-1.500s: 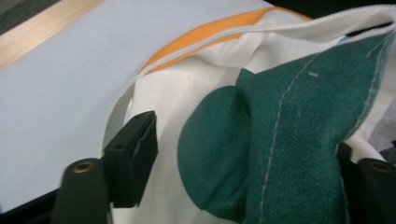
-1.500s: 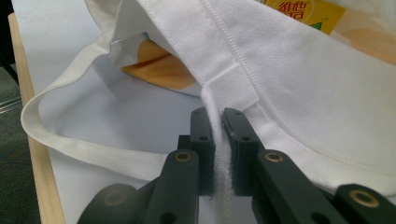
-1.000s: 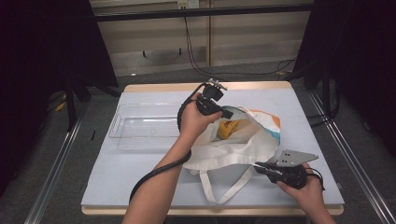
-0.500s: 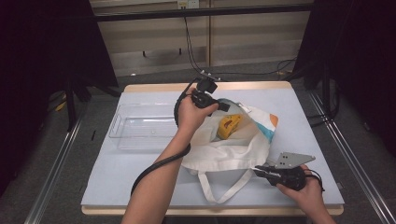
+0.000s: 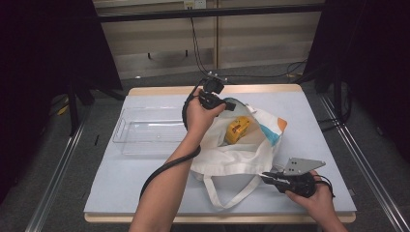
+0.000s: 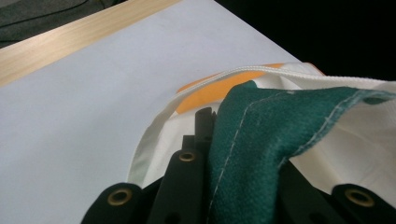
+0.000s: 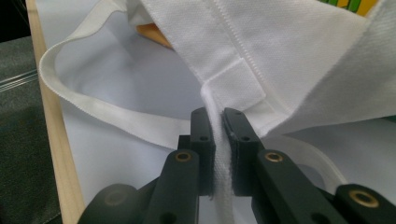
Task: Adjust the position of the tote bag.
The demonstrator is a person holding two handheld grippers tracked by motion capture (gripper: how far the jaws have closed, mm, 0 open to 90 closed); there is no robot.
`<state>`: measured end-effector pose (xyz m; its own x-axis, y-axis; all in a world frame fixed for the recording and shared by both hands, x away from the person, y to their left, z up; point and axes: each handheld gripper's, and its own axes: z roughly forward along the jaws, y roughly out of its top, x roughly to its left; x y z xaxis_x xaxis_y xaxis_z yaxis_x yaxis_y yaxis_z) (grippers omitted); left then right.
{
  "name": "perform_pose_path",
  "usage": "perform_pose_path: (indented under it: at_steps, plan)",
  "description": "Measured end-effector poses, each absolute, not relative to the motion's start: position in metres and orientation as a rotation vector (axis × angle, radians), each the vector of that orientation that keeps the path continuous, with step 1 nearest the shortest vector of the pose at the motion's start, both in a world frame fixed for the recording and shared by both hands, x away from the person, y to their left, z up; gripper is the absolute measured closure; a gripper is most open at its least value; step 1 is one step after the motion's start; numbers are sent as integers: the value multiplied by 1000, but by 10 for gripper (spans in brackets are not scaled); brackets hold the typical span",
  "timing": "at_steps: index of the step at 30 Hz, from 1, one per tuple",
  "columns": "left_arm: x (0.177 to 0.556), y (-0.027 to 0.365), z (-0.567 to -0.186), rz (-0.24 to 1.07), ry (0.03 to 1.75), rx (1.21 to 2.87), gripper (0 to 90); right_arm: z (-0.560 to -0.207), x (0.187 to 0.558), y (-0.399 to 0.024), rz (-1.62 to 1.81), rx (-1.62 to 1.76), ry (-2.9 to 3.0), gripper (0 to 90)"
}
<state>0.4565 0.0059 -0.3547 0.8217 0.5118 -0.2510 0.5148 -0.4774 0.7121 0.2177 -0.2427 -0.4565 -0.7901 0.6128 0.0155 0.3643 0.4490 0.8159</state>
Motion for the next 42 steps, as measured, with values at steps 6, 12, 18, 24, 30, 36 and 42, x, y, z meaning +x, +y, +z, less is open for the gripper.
perform_pose_path:
  at_steps: [6,12,18,24,30,36,42]
  plan:
    - [458,3,-355,6,730,2172,858,-453,213,-238,1279,814,2435,832]
    - [456,-2,-358,18,729,2173,858,-452,210,-237,1266,804,2425,831]
    - [461,0,-365,-7,743,2177,857,-454,215,-239,1277,840,2401,817]
    - [460,-1,-367,-11,741,2183,860,-438,216,-238,1281,850,2318,561]
    - [457,0,-366,-9,721,2189,862,-420,224,-243,1306,861,2277,500]
    - [455,2,-366,-14,710,2192,862,-404,232,-237,1293,836,2274,401]
    - [454,1,-366,-22,712,2193,861,-387,246,-235,1232,797,2237,482]
